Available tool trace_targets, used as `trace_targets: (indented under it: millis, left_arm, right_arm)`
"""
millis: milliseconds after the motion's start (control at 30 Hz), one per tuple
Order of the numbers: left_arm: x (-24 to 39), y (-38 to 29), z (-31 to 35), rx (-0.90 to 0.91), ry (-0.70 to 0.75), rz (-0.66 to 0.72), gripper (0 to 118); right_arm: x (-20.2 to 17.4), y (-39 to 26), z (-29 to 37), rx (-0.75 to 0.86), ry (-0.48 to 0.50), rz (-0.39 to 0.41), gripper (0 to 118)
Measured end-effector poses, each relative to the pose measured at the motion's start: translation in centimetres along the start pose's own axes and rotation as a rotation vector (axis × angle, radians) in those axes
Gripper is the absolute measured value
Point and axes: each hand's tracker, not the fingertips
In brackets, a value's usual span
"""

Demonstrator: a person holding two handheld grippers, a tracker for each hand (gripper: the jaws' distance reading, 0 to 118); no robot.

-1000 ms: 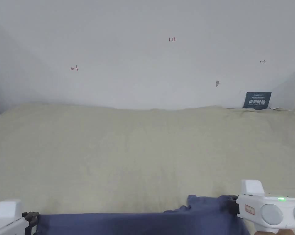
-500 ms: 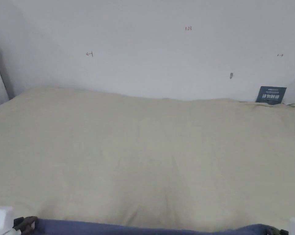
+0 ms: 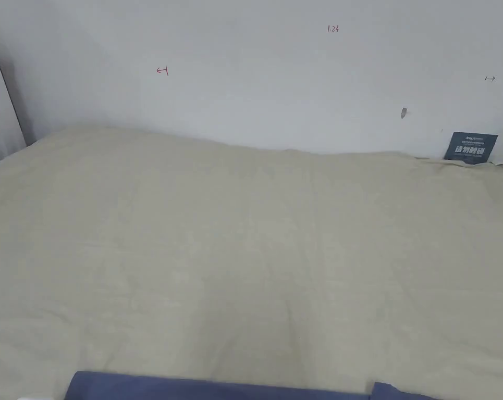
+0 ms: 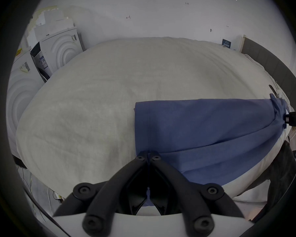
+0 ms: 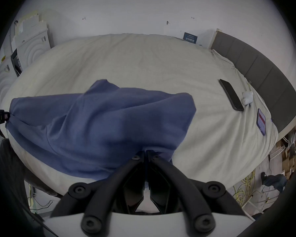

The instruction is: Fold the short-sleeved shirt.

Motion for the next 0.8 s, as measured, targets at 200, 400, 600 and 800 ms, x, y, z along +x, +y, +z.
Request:
trace_targets:
  millis: [200, 400, 600, 800]
  left_arm:
    - [0.0, -0.7, -0.4, 0.010, 0.023, -0.015, 0]
    - [-1.5, -1.5, 0.6, 0.056, -0.024, 0.036, 11]
    - [-1.2, -0.4, 5.1, 0.253, -0.019, 0.076, 38]
    - [0.8, 2.2, 7.9, 0.458, 0.041, 0.086, 48]
  right_arm:
    - [-0.6, -0.3, -0.4, 0.014, -0.027, 0.013, 2]
    - [-0.8, 0.2, 1.8, 0.071, -0.014, -0.019, 33]
    - [-1.0, 2.6, 6.2, 0.227, -0.002, -0.054, 37]
    - [-2.4, 5.3, 8.3, 0.462, -0.003, -0.071, 39]
